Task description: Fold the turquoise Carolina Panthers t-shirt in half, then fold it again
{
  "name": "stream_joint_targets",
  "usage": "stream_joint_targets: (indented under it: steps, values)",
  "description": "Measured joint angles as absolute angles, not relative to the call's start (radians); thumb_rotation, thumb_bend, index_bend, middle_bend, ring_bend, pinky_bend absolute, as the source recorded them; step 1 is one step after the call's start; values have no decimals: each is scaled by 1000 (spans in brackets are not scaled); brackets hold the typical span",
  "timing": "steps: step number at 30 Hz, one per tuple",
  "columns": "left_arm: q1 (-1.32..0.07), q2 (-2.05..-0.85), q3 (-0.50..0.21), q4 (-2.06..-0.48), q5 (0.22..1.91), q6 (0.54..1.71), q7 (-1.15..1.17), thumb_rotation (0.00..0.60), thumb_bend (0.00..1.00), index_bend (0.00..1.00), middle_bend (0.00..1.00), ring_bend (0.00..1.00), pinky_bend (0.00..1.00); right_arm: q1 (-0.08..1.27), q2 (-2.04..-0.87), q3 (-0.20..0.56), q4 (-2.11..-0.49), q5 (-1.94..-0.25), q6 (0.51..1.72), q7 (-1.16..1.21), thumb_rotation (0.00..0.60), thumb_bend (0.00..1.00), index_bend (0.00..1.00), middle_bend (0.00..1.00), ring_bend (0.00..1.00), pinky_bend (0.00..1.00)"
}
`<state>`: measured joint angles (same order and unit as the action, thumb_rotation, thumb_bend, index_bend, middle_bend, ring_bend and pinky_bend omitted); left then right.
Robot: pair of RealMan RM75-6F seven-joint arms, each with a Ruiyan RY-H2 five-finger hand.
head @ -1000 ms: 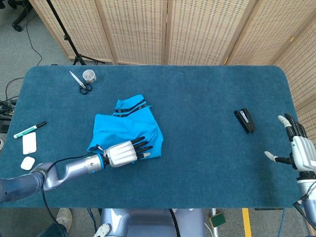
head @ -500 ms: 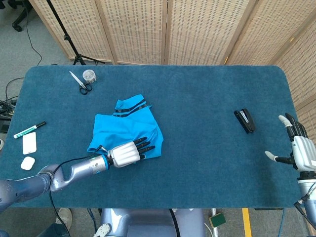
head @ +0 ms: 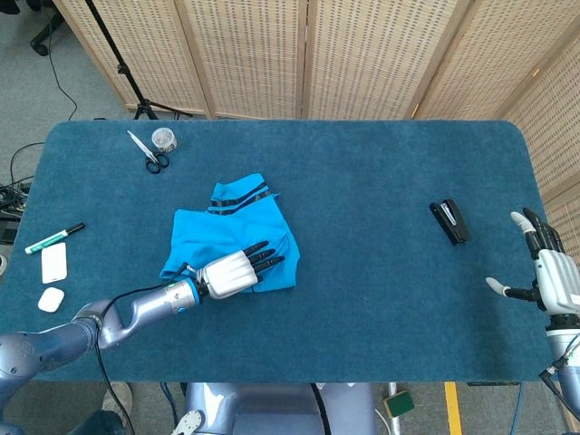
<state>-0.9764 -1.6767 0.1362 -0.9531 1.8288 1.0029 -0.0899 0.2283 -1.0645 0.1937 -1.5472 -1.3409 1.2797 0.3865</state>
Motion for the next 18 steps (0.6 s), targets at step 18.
stream_joint_targets:
  steps: [18]
  values:
    - [-975,-1658,112,-973,1809,1061,-140,600,369,776,0,0,0,228,-1063,194,-1550,-1339,1279,385,600,0,0,0,0,0]
